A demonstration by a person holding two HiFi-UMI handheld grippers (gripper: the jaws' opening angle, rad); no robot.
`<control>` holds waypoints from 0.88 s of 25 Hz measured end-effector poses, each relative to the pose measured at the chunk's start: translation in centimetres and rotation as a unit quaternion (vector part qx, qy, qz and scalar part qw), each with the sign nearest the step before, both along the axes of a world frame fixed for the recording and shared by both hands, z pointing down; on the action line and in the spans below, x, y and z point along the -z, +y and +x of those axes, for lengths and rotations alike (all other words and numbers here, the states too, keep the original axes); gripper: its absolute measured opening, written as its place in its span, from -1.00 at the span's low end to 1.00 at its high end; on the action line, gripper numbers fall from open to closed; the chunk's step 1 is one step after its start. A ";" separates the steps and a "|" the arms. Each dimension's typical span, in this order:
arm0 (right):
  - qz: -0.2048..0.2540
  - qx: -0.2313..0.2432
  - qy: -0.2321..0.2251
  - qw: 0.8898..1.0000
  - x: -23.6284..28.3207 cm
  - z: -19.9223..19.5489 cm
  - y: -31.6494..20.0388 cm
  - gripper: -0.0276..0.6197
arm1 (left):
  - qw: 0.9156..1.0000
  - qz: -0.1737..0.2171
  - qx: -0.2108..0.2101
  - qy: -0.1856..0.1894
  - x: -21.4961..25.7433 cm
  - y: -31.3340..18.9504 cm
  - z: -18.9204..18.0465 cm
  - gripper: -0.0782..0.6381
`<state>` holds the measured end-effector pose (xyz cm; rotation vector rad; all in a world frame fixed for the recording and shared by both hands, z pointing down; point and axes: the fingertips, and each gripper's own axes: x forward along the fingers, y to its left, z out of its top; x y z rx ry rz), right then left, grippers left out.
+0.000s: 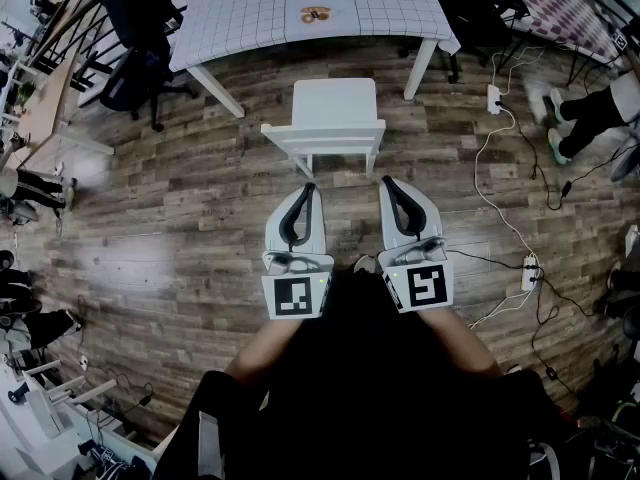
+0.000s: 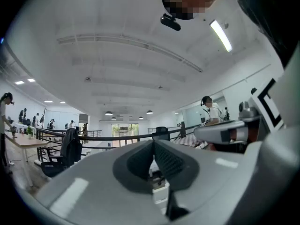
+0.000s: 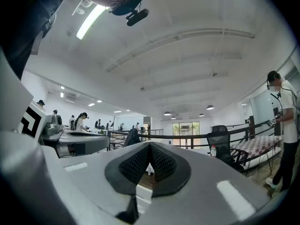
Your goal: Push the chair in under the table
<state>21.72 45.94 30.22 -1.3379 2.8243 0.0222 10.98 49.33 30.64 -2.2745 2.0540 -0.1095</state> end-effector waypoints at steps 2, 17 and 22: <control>0.002 0.001 0.004 1.000 -0.2 0.5 0.0 -0.92 | 1.000 0.002 0.002 -0.002 -0.1 0.0 0.3 -0.76; -0.044 -0.017 -0.029 0.998 -2.3 3.0 -0.4 -0.92 | 0.999 -0.003 0.047 -0.019 -1.2 0.4 -3.1 -0.76; -0.050 -0.030 -0.026 0.998 -2.8 3.3 -1.7 -0.92 | 0.999 -0.012 0.035 -0.014 -2.1 -1.1 -2.9 -0.76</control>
